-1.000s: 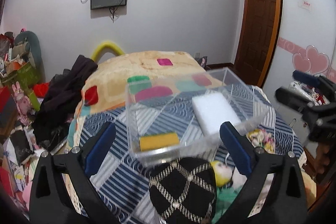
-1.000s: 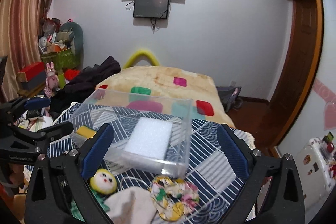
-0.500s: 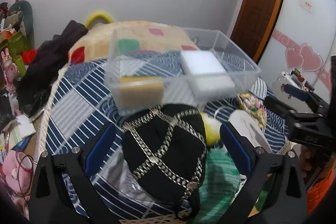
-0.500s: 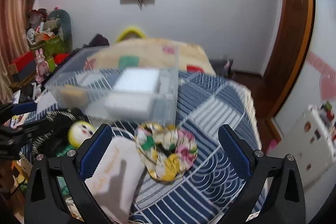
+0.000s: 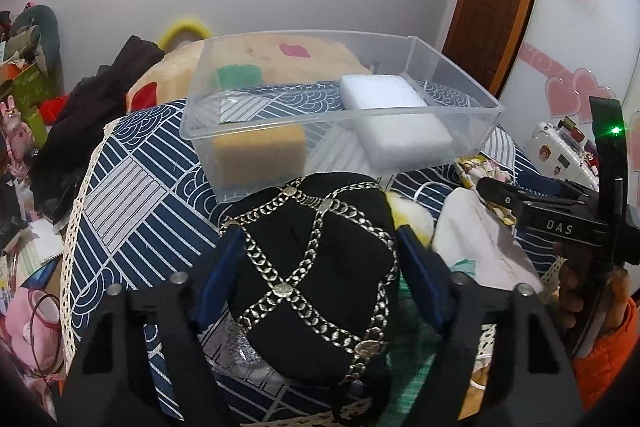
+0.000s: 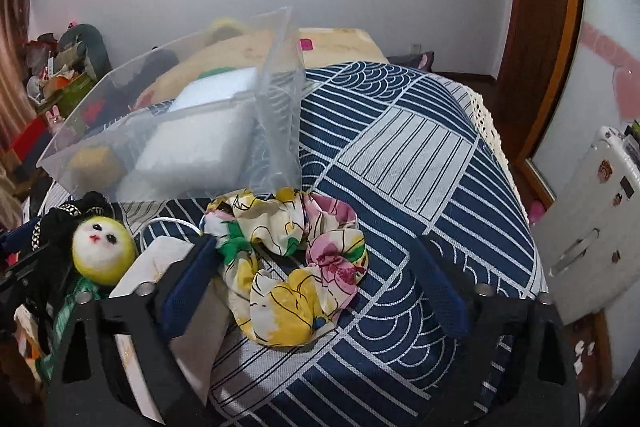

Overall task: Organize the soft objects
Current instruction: 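Grasp the black chain cap with the left gripper while the right grasps the floral scrunchie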

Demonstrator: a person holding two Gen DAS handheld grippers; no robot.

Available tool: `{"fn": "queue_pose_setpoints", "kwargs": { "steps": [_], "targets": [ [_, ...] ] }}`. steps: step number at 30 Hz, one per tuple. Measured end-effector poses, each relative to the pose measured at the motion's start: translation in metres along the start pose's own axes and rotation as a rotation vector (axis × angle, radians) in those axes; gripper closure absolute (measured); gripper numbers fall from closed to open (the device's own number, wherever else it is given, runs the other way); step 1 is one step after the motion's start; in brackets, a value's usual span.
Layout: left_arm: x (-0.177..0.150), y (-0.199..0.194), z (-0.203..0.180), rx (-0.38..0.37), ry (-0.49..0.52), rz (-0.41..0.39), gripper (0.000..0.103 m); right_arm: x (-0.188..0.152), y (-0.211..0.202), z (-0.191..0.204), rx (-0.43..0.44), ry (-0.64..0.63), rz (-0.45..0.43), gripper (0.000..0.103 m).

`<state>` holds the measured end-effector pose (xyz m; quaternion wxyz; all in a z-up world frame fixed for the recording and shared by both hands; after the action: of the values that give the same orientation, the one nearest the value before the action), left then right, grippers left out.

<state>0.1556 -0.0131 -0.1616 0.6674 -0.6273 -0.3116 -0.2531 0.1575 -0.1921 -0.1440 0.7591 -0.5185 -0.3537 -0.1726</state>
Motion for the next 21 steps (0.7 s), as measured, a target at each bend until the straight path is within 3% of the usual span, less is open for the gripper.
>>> {"fn": "queue_pose_setpoints", "kwargs": {
  "steps": [3,10,12,15,21],
  "targets": [
    [-0.001,-0.002,-0.002,-0.043,0.005,0.0,0.059,-0.004,-0.004,0.001,0.021,-0.002,0.003,0.034],
    [-0.003,-0.011,-0.006,-0.036,0.027,-0.035,0.083,-0.011,-0.009,0.007,0.028,-0.033,0.004,0.072],
    [-0.002,-0.014,-0.003,-0.033,0.016,-0.042,0.085,-0.008,-0.009,0.007,0.027,-0.034,0.0,0.083],
    [0.0,-0.019,0.004,-0.027,-0.007,-0.053,0.087,-0.005,-0.012,0.009,0.028,-0.04,-0.017,0.091],
    [0.006,-0.035,0.016,-0.014,-0.038,-0.086,0.089,0.003,-0.029,0.02,0.026,-0.073,-0.07,0.093]
  ]
}}
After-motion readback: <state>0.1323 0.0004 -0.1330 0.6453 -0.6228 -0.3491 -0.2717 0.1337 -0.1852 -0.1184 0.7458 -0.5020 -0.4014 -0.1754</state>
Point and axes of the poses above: each gripper's, at about its wrist camera, not at the fingertips, and y roughly the way its jaws point, z to its left, x to its top, the point moved 7 cm from there along y, roughly the way its jaws point, and after that the axes turned 15 degrees about x, right-handed, at the moved point
